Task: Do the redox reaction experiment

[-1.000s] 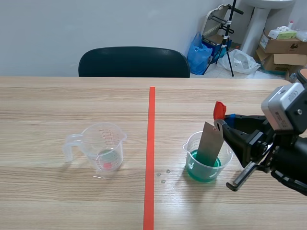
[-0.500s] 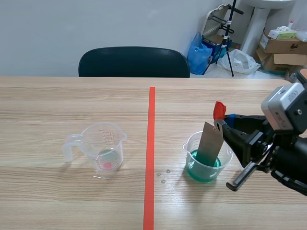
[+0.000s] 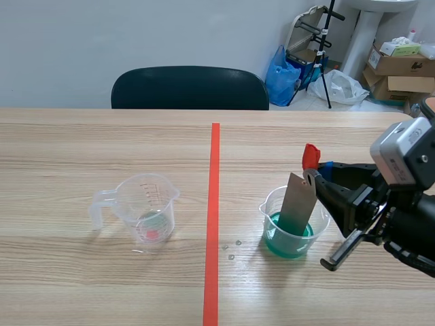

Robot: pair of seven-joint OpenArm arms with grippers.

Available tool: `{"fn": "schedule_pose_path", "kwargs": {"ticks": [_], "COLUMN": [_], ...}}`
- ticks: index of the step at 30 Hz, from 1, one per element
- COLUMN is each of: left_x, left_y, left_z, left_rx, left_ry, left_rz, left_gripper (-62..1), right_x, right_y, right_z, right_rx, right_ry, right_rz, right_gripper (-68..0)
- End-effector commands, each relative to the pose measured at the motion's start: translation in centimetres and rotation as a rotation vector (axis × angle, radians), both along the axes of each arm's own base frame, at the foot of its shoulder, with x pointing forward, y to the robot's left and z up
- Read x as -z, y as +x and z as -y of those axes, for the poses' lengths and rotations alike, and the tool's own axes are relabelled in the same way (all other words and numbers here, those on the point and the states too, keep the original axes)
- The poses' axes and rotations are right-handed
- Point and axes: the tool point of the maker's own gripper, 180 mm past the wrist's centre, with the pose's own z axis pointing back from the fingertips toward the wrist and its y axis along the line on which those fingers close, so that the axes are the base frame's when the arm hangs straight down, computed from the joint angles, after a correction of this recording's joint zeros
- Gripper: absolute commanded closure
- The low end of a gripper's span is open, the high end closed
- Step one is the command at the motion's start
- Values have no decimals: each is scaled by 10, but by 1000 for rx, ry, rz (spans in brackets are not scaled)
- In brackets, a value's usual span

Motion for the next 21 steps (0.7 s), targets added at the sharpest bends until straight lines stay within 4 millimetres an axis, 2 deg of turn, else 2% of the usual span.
{"fn": "schedule_pose_path", "kwargs": {"ticks": [1, 21], "left_x": [-3, -3], "left_y": [0, 0], "left_z": [1, 1], "left_rx": [-11, -10], "left_ry": [-12, -12], "left_rz": [12, 12], "left_gripper": [-566, -566], "right_x": [-9, -12], "right_y": [5, 5], "right_z": [2, 2], "right_rx": [0, -4], "right_ry": [-5, 7], "right_rz": [30, 44], "right_gripper": [-20, -20]}}
